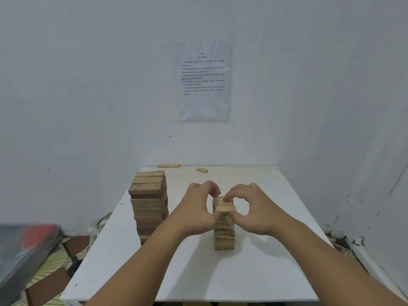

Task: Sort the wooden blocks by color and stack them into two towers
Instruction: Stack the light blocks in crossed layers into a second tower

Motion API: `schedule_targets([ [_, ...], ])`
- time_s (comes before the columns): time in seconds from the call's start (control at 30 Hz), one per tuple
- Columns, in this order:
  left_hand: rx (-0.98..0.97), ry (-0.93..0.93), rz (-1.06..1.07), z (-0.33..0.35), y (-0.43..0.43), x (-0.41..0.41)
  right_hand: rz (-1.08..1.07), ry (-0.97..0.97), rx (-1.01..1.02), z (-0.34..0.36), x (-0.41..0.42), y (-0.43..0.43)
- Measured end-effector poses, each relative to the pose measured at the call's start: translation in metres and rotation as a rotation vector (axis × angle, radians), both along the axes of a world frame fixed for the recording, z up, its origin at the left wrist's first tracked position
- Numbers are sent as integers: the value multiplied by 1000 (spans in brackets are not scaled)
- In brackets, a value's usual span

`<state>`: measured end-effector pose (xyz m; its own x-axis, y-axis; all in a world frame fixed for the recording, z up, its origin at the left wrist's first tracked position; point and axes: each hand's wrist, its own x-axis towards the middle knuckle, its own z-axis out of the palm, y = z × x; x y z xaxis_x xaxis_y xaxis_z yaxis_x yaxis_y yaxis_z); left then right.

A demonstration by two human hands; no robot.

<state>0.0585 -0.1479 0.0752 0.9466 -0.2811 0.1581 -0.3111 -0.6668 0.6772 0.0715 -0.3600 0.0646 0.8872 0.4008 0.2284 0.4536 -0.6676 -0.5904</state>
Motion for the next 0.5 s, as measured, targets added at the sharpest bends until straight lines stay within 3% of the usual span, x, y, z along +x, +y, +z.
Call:
schedule_targets([
  [0.13, -17, -4, 10, -5, 3, -3, -40, 41, 80, -4, -4, -1],
  [0.23, -185, 26, 68, -7, 0, -9, -196, 59, 339, -9, -11, 5],
  [0.37, -485, 163, 150, -13, -21, -16, -292, 308, 816, -3, -15, 31],
  [0.5, -560, 197, 236, -23, -43, -11, -314, 409, 901, -4, -14, 52],
])
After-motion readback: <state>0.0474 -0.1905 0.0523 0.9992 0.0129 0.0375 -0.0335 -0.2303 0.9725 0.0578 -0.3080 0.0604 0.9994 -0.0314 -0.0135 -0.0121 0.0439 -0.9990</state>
